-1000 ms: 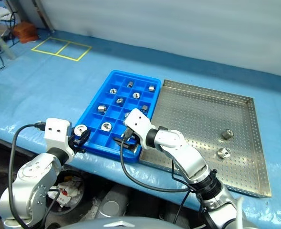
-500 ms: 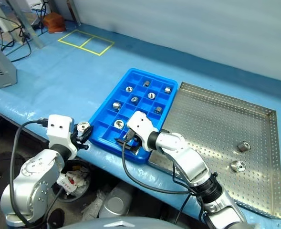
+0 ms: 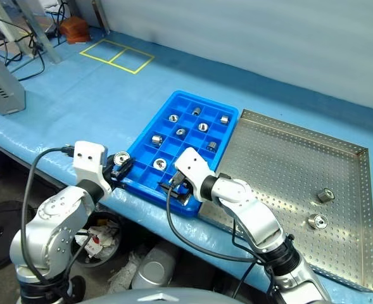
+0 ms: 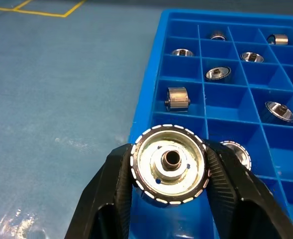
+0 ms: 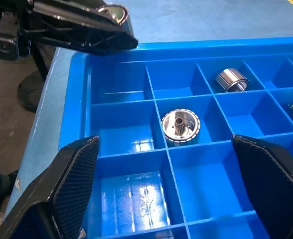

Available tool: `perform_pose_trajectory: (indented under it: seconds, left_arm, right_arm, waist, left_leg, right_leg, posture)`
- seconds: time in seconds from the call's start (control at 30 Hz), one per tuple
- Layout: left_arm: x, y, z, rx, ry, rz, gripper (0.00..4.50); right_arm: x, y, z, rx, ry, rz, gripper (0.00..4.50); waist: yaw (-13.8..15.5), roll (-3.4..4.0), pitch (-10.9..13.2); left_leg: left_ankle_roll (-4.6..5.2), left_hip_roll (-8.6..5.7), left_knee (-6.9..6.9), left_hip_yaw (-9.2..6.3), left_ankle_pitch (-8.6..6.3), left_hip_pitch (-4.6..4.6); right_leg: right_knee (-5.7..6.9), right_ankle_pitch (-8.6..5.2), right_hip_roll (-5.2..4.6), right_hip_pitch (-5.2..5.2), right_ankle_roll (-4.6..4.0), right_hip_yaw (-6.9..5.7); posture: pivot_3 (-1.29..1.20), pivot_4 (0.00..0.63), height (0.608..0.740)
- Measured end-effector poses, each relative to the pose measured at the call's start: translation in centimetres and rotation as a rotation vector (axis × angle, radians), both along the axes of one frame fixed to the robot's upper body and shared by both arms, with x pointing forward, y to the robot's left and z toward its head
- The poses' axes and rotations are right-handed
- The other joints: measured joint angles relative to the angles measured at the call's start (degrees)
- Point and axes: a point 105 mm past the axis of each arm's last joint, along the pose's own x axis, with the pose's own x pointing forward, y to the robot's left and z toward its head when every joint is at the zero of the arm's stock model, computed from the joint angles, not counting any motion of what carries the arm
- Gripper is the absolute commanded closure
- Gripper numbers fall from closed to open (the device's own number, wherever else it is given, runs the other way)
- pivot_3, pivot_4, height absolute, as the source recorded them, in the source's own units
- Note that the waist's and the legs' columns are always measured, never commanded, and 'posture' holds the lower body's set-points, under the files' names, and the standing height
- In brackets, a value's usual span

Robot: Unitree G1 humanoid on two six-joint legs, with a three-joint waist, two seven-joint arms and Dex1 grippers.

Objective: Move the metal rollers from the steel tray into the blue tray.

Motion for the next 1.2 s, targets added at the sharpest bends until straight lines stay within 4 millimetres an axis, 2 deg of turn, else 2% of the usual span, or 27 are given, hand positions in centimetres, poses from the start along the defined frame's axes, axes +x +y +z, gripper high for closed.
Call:
perform_pose_trajectory:
  seconds: [0.17,0.3,0.43,0.57,0.73,0.87,1.03,1.1,1.2]
  left_arm:
    - [0.0,0.3,-1.3,0.013,0.051,0.002,2.74]
    - [0.0,0.0,-2.0,0.007,0.078,-0.015,1.41]
    - [0.4,-0.4,-1.2,0.003,0.050,-0.036,0.07]
    - [1.3,-1.2,1.0,-0.006,-0.034,-0.089,0.03]
    - [2.8,-3.9,4.0,-0.022,-0.142,-0.248,0.03]
    - [3.6,-5.9,3.7,-0.005,-0.134,-0.368,0.03]
    - [4.3,-9.8,3.9,-0.010,-0.146,-0.554,0.03]
    - [4.5,-11.2,3.4,-0.007,-0.134,-0.619,0.03]
    - [4.6,-13.2,2.4,-0.006,-0.107,-0.709,0.03]
  right_arm:
    - [-0.1,-0.1,0.3,0.004,-0.014,-0.009,0.00]
    - [-0.1,-0.4,0.1,-0.002,-0.001,-0.026,0.00]
    - [0.0,-0.8,0.1,-0.004,-0.002,-0.047,0.00]
    - [-0.1,-1.4,0.6,0.008,-0.016,-0.084,0.00]
    - [0.0,-4.2,1.9,0.076,-0.044,-0.254,0.00]
    - [-0.4,-6.6,2.0,0.096,-0.041,-0.380,0.00]
    - [-1.2,-9.7,1.7,0.110,-0.035,-0.565,0.00]
    - [-1.4,-10.6,1.3,0.116,-0.022,-0.627,0.00]
    - [-1.9,-11.9,1.1,0.123,-0.021,-0.716,0.00]
  waist:
    - [-1.08,0.01,-0.02]
    - [-2.19,0.01,-0.02]
    - [-3.28,0.02,-0.02]
    - [-4.28,0.01,-0.02]
    - [-6.09,-0.02,-0.05]
    - [-9.61,-0.01,-0.05]
    - [-15.07,-0.01,-0.05]
    - [-18.04,-0.01,-0.05]
    - [-21.03,0.00,-0.04]
  left_leg:
    - [0.00,-0.01,0.02,-0.01,0.00,0.00]
    - [0.00,0.00,0.03,0.00,0.00,0.00]
    - [0.01,0.00,0.02,-0.02,0.01,0.00]
    - [0.03,-0.02,0.05,-0.03,0.02,-0.01]
    - [0.08,-0.06,0.10,-0.05,0.05,-0.02]
    - [0.13,-0.08,0.10,-0.08,0.07,-0.01]
    - [0.21,-0.12,0.16,-0.14,0.12,0.04]
    - [0.25,-0.14,0.15,-0.16,0.14,0.13]
    - [0.26,-0.13,0.13,-0.18,0.15,0.34]
  right_leg:
    - [-0.01,0.00,-0.02,0.02,0.00,-0.01]
    - [-0.01,0.00,-0.02,0.02,0.00,-0.01]
    - [0.00,0.00,-0.01,0.03,-0.01,0.00]
    - [-0.01,0.01,-0.01,0.06,0.00,0.01]
    - [-0.04,0.02,-0.02,0.14,0.02,0.04]
    - [-0.05,0.04,-0.01,0.17,0.04,0.08]
    - [-0.05,0.07,-0.02,0.30,0.07,0.13]
    - [-0.04,0.08,-0.03,0.40,0.08,0.17]
    - [-0.03,0.07,-0.01,0.59,0.08,0.19]
  posture:
    - [0.38,0.150,0.740]
    - [0.37,0.150,0.740]
    - [0.36,0.150,0.740]
    - [0.31,0.150,0.740]
    - [0.22,0.150,0.740]
    - [0.15,0.150,0.740]
    - [0.07,0.150,0.740]
    - [0.07,0.150,0.740]
    - [0.01,0.150,0.740]
